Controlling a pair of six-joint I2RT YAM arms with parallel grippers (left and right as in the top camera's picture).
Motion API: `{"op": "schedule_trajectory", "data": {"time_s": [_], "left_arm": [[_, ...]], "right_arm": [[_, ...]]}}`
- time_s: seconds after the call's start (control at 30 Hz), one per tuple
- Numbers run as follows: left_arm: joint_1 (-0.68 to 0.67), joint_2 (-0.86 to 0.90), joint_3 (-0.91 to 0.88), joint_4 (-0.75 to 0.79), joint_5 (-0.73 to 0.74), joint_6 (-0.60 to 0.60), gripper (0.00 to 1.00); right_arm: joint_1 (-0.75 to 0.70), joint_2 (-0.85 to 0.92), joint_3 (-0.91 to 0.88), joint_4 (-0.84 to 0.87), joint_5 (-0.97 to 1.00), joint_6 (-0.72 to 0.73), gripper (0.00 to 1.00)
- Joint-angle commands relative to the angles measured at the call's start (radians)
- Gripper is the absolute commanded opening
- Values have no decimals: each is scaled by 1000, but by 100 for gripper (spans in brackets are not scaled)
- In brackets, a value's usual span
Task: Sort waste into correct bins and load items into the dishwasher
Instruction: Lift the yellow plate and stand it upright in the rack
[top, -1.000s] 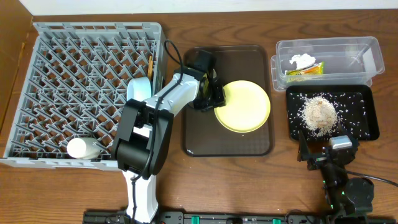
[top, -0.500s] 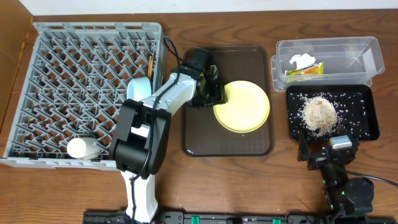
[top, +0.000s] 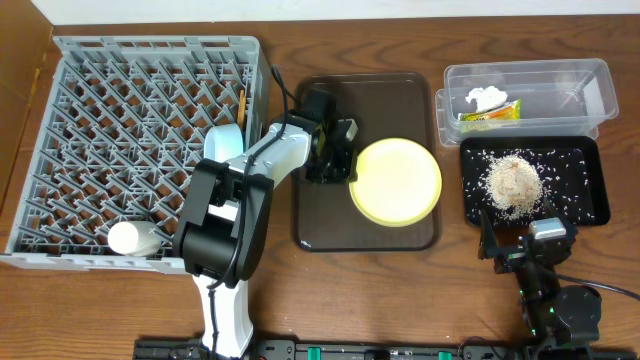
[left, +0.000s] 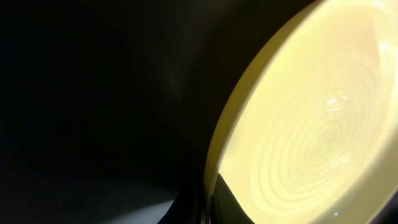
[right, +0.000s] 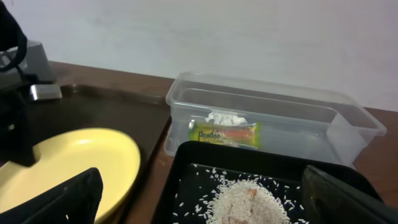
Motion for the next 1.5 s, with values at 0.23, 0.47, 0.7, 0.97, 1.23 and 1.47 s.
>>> {"op": "schedule_trajectory", "data": {"time_s": [0.23,0.47,0.7,0.97,1.23,1.47], "left_arm": [[177,-313,23,-159,-8,15,8],[373,-586,23,-199,-94,-42,8],[682,-656,22,-239,-130,-56,8],[930,-620,8,-157,-186,20,7],[922,-597,2,-129,-504,121,7],[925,-579,2,-62,-639,146,7]], "right_arm": [[-3,-3,-4,0,2,12,99],[-3,-3,-4,0,2,12,99],[-3,-3,-4,0,2,12,99],[-3,-3,-4,0,2,12,99],[-3,-3,-4,0,2,12,99],[-3,-3,-4,0,2,12,99]]}}
